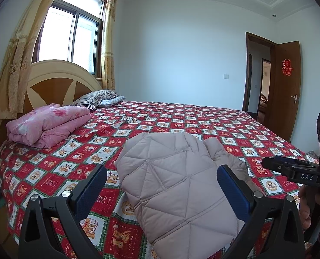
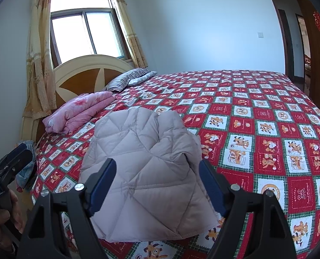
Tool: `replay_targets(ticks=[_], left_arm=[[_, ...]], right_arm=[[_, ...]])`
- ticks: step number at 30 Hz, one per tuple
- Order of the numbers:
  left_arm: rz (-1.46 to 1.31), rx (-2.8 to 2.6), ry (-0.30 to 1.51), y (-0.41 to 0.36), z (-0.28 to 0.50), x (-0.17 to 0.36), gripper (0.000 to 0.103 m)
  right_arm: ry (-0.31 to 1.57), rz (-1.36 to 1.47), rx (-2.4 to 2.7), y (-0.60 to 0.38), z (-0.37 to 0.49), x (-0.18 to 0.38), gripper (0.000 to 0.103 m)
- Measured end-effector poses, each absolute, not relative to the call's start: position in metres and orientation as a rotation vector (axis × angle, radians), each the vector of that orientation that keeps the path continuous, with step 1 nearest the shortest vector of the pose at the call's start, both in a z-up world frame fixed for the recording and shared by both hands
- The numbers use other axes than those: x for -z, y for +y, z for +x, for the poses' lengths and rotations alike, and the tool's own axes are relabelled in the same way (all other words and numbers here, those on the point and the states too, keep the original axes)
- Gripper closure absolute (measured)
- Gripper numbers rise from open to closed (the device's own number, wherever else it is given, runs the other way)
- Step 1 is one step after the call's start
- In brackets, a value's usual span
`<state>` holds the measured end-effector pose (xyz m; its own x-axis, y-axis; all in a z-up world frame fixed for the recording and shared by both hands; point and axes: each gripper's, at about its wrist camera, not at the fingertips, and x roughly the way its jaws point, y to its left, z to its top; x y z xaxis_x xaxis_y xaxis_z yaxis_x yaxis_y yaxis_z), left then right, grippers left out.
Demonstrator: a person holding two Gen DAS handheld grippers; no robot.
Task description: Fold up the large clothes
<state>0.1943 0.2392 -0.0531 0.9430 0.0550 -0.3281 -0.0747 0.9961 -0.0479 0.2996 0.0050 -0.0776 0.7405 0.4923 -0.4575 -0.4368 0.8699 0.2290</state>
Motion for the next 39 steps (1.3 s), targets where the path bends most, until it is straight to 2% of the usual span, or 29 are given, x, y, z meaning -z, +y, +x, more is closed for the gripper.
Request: replay_targets(ticks=[23, 39], left_arm=[[0.022, -0.088, 0.355, 0.234, 0.198, 0.054, 0.001], [0.028, -0.118, 0.299, 0.229, 0.193, 0.051, 0.001]], right_arm=[[0.528, 0.091, -0.526, 0.006, 0.297, 0.076, 0.021], [0.533, 0.086, -0.519, 0.004, 0.296, 0.078, 0.021]])
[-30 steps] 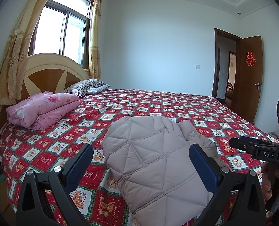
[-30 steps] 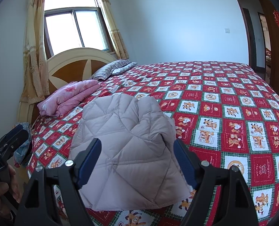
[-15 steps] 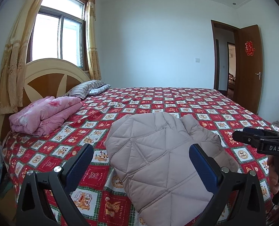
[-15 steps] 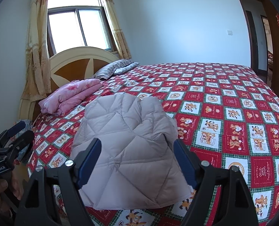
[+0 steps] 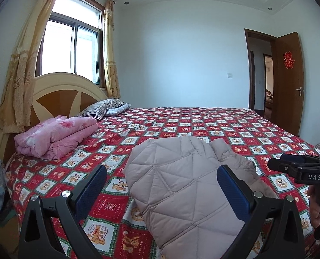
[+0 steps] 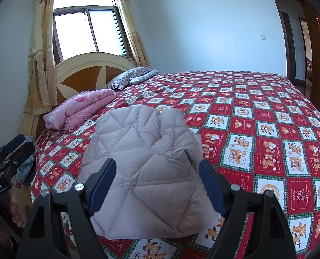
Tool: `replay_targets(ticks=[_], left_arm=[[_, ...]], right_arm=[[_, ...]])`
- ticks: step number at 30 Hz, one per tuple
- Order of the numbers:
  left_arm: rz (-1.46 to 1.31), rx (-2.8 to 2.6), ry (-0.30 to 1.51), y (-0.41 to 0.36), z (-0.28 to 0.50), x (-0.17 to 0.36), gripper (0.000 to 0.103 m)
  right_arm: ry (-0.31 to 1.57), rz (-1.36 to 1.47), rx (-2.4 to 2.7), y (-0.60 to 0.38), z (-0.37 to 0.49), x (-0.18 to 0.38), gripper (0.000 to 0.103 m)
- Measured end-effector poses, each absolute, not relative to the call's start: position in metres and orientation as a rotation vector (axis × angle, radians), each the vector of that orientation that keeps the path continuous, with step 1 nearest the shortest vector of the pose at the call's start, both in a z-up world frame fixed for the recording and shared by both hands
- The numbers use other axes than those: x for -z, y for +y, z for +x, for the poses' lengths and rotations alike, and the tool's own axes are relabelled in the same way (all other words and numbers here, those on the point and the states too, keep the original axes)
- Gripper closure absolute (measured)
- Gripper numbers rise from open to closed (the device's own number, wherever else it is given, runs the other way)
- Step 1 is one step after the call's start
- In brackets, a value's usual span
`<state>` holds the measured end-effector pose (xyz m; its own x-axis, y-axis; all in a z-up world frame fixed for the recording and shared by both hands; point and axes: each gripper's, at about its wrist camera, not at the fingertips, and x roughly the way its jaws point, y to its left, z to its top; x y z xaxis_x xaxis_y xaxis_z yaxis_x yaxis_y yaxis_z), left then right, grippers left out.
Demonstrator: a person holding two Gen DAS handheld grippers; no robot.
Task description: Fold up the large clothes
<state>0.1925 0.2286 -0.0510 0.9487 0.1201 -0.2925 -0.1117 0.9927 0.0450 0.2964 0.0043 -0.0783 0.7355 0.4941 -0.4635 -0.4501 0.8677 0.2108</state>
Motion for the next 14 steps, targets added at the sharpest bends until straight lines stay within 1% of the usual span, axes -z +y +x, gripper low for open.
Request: replay_targets(ticks=[14], left_arm=[[0.034, -0.082, 0.293, 0.2234, 0.1909, 0.0542, 0.001]], right_arm=[[0.542, 0.076, -0.52, 0.0021, 0.2949, 0.0805, 0.021]])
